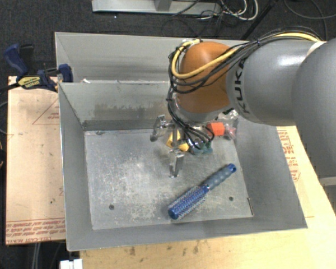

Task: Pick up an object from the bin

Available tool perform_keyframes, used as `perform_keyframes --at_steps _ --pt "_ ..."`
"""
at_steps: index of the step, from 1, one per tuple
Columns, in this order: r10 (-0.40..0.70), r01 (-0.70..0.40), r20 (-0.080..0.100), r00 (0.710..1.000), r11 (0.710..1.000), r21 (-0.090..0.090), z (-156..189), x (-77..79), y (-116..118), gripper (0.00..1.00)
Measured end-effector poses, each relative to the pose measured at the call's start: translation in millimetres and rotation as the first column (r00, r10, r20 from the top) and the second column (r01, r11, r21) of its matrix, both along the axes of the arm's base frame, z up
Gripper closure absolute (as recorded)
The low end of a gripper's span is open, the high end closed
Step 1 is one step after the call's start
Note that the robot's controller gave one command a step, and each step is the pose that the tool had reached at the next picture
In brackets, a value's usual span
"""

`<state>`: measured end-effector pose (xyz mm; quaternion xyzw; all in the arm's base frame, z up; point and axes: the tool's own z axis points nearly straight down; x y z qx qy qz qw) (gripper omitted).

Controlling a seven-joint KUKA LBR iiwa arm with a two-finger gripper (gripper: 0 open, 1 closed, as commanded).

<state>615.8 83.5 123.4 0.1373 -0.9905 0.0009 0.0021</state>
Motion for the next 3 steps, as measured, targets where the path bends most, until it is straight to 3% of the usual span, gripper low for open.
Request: perform_keyframes --at_steps 1,2,3 --pt "-0.059 0.059 0.002 0.998 0.998 0.002 -13 -19.6 -36 0.00" --pt "0.065 -0.065 0.002 0.998 0.998 0.001 0 -86.0 -83 0.00" --pt "0.174 -0.174 0.021 0.984 0.985 0.004 -48 -119.6 -138 0.00"
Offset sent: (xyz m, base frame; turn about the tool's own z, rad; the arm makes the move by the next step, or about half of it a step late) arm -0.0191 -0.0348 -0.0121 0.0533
